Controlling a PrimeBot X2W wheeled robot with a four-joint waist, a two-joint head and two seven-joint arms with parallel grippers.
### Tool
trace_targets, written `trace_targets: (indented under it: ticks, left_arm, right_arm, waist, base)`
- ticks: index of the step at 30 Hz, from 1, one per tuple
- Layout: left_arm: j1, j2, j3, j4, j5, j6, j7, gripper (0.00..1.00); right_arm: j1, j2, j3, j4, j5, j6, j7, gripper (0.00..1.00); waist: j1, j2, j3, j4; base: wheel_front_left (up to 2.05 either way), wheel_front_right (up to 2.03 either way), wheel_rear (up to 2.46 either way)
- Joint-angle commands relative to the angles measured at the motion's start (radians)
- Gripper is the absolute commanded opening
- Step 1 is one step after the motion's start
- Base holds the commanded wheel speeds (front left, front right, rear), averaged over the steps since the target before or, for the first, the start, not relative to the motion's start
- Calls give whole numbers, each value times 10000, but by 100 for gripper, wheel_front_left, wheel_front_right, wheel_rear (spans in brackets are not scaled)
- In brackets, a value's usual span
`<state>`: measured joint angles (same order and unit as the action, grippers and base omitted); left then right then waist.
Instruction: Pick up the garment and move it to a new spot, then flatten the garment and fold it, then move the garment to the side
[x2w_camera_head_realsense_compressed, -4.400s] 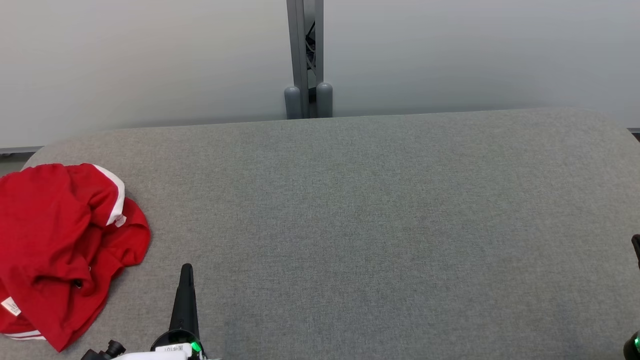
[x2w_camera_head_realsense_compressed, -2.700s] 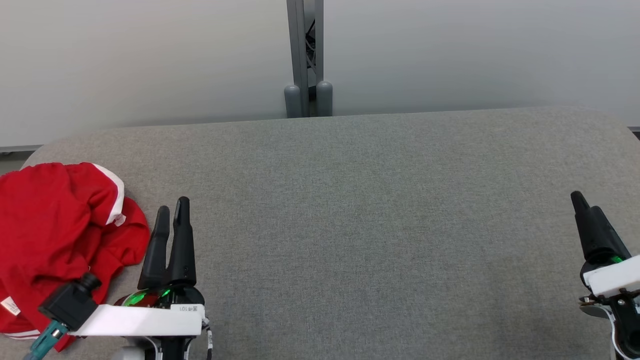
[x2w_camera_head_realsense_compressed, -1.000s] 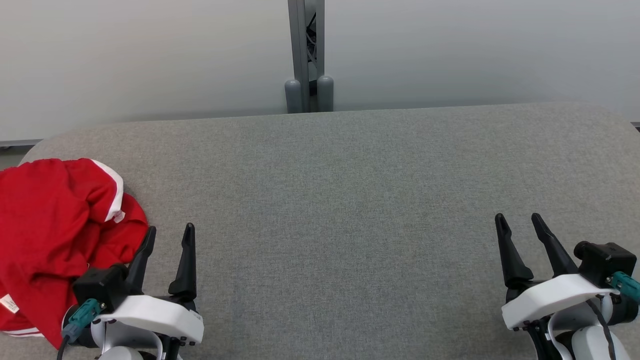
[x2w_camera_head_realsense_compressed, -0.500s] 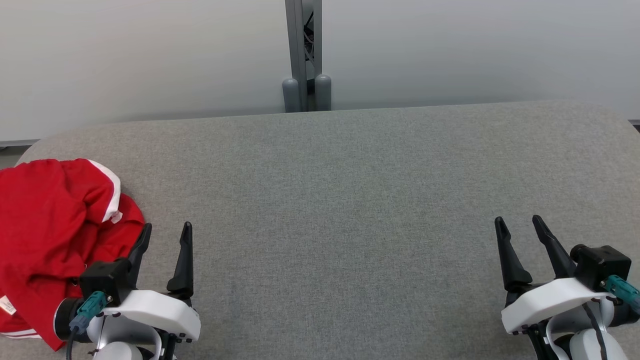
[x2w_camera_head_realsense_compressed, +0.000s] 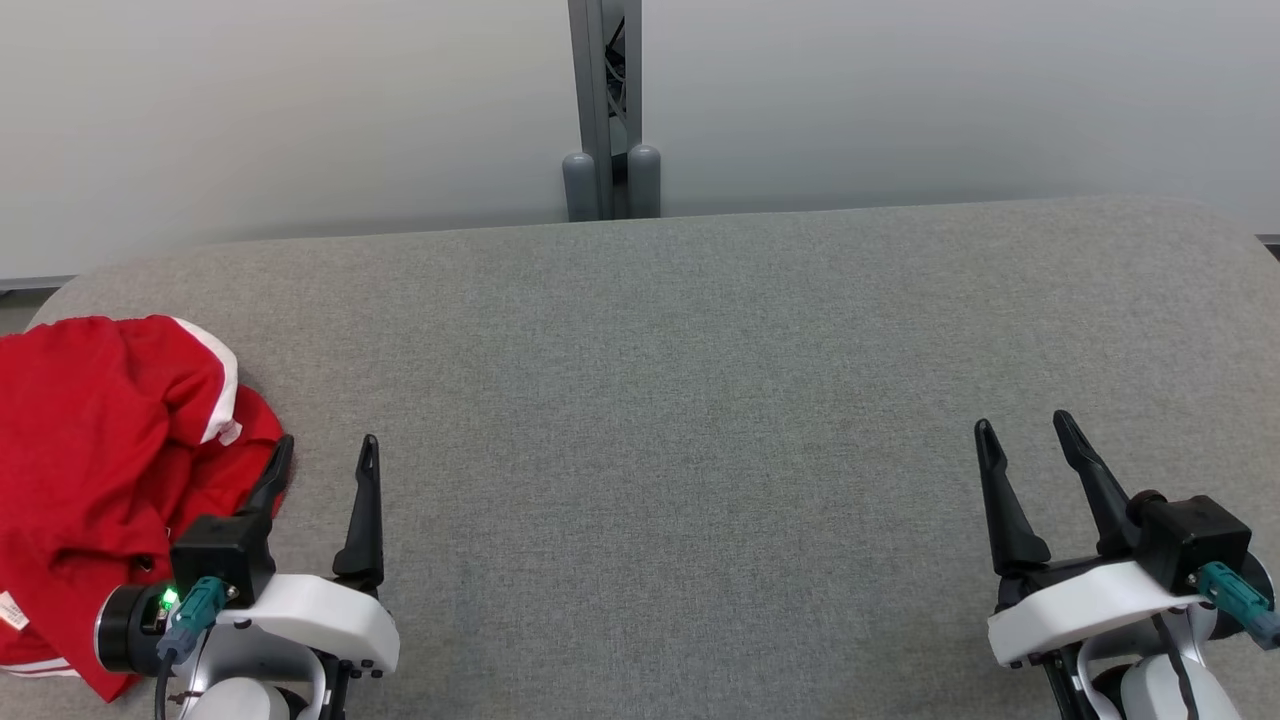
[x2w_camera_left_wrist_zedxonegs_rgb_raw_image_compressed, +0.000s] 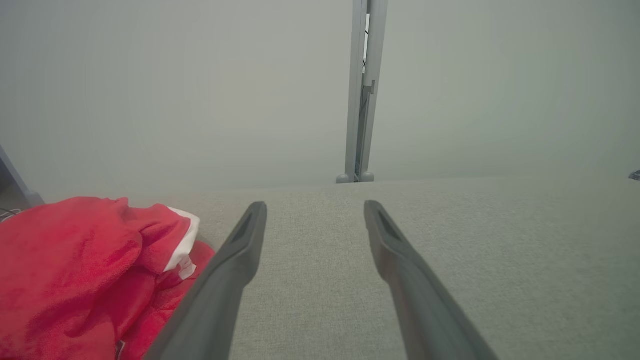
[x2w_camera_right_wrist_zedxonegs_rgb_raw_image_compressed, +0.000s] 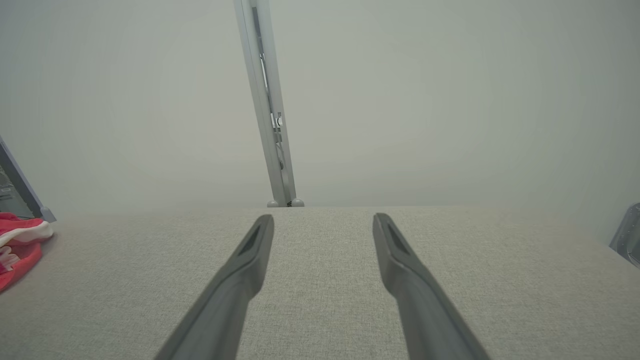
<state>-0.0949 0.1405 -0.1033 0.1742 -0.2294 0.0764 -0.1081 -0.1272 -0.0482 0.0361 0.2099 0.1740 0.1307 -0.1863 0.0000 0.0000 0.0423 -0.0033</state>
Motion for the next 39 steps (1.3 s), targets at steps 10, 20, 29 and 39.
trace_targets:
  ticks: [10, 20, 29, 39]
  left_arm:
    - [29, -6, 18, -242, 40, 167, 37, 100]
    - [69, 27, -55, -295, -31, 214, 35, 100]
    - [59, 81, -117, -242, -87, 250, 107, 100]
    - [-4, 164, -58, -254, -213, 314, 104, 100]
  right_arm:
    - [36, -45, -176, 26, 41, 0, -211, 100]
    - [40, -46, -272, 131, 169, 0, -221, 100]
    - [62, -44, -326, 225, 199, 0, -232, 100]
    - [-88, -44, 141, 307, 199, 0, -187, 100]
  waist:
    - [0, 0, 62, -13]
    - [0, 0, 72, -47]
    - [0, 0, 40, 88]
    - [0, 0, 55, 1110]
  base:
    - [0, 0, 0]
    - [0, 0, 0]
    - [0, 0, 0]
    - [0, 0, 0]
